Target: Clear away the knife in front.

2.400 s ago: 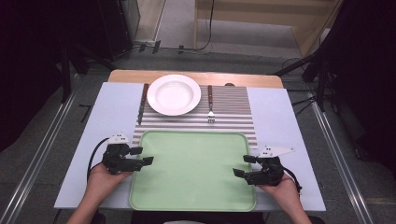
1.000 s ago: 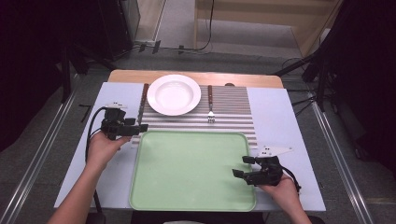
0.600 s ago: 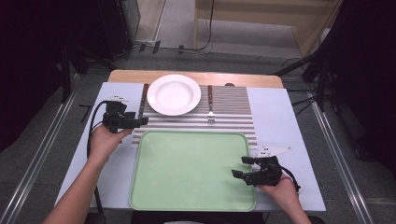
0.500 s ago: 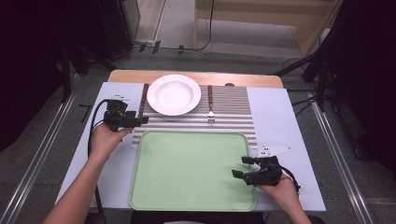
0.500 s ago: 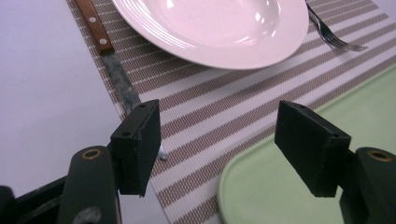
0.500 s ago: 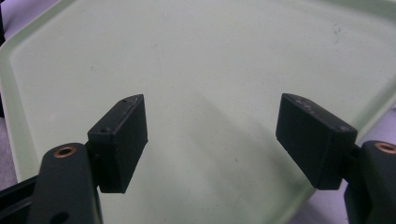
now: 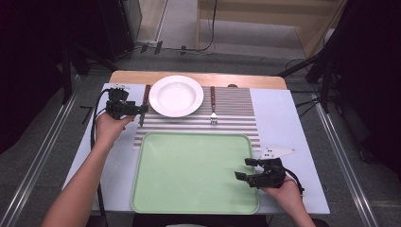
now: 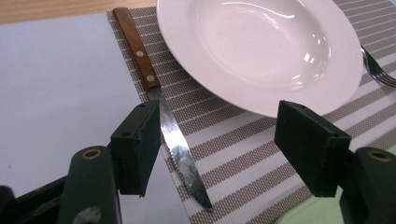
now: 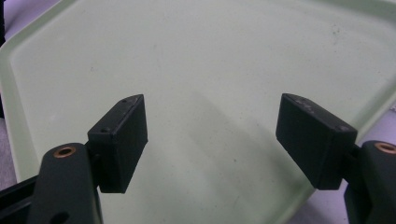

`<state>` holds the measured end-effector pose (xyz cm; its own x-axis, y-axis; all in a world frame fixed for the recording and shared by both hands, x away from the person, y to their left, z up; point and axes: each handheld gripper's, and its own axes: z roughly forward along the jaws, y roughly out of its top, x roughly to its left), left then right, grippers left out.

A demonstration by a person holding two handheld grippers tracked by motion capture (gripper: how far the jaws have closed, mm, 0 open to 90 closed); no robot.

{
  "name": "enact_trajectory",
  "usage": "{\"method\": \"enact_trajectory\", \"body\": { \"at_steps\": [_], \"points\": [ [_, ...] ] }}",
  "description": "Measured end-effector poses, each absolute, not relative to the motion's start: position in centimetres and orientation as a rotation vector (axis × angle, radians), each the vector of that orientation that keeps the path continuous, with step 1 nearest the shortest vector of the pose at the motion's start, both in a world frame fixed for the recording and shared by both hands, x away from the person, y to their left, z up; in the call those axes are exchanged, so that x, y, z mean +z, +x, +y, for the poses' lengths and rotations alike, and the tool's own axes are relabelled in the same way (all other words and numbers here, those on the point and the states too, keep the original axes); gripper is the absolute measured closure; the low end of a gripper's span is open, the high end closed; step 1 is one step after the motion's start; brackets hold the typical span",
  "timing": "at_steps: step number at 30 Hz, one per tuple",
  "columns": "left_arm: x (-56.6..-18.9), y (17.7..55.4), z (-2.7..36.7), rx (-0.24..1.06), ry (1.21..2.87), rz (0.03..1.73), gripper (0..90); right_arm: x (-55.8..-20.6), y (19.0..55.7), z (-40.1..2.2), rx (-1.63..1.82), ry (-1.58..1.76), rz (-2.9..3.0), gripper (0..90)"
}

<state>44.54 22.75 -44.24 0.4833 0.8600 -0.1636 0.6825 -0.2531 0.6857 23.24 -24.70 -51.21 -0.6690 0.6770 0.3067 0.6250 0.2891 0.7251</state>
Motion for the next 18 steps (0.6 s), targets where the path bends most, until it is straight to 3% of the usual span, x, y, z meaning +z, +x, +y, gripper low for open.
{"method": "enact_trajectory", "body": {
  "at_steps": [18],
  "points": [
    [-46.2, 47.9, 23.1, 0.4, 1.973, 1.312, 31.5, -51.3, 23.3, -24.8, 1.349, 1.259, 2.49, 24.0]
  ]
}}
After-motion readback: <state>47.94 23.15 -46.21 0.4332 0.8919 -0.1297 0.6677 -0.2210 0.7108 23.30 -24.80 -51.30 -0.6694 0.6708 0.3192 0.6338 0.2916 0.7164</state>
